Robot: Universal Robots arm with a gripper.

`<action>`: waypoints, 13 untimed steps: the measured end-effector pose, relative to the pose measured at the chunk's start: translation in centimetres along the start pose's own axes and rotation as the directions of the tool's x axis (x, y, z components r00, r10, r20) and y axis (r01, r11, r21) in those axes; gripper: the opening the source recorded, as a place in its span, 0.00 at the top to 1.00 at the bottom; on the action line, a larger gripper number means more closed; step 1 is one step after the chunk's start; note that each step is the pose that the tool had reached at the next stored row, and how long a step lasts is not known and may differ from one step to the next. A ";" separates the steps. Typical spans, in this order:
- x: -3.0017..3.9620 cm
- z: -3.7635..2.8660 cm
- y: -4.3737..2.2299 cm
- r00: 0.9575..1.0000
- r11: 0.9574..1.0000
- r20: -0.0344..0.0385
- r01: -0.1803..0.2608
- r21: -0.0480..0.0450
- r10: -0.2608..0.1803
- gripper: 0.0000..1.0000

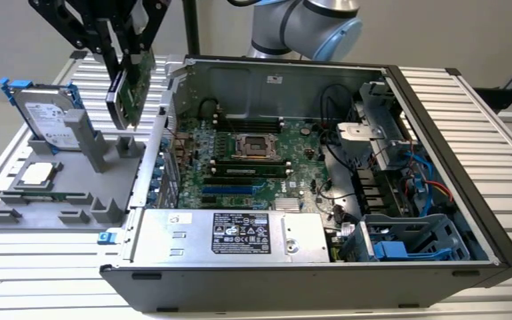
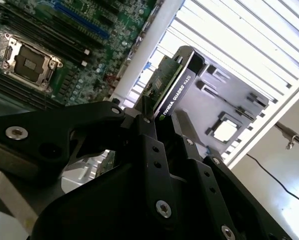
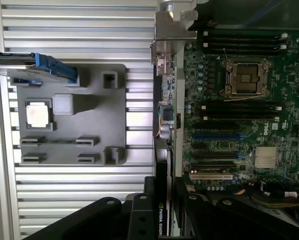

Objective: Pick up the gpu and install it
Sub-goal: 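Pick up the gpu and move the gpu toward the slot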

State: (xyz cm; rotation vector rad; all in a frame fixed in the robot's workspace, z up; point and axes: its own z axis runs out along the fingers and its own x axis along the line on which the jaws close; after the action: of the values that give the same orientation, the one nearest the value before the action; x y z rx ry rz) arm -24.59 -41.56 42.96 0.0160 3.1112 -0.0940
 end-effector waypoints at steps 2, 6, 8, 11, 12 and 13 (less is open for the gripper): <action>-0.14 0.00 0.00 1.000 1.000 0.000 0.000 0.000 0.000 1.00; -0.43 0.01 0.00 1.000 1.000 0.000 0.000 0.000 0.000 1.00; -0.61 0.01 0.00 1.000 1.000 0.000 0.000 0.000 0.000 1.00; -0.92 0.03 0.01 1.000 1.000 0.000 0.000 0.000 0.000 1.00; -1.03 0.03 0.01 1.000 1.000 0.000 0.000 0.000 0.000 1.00; -1.14 0.03 0.01 1.000 1.000 0.000 0.000 0.000 0.000 1.00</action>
State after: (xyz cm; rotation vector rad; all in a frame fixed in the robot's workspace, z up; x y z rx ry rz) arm -23.45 -41.56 42.96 0.0160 3.1112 -0.0939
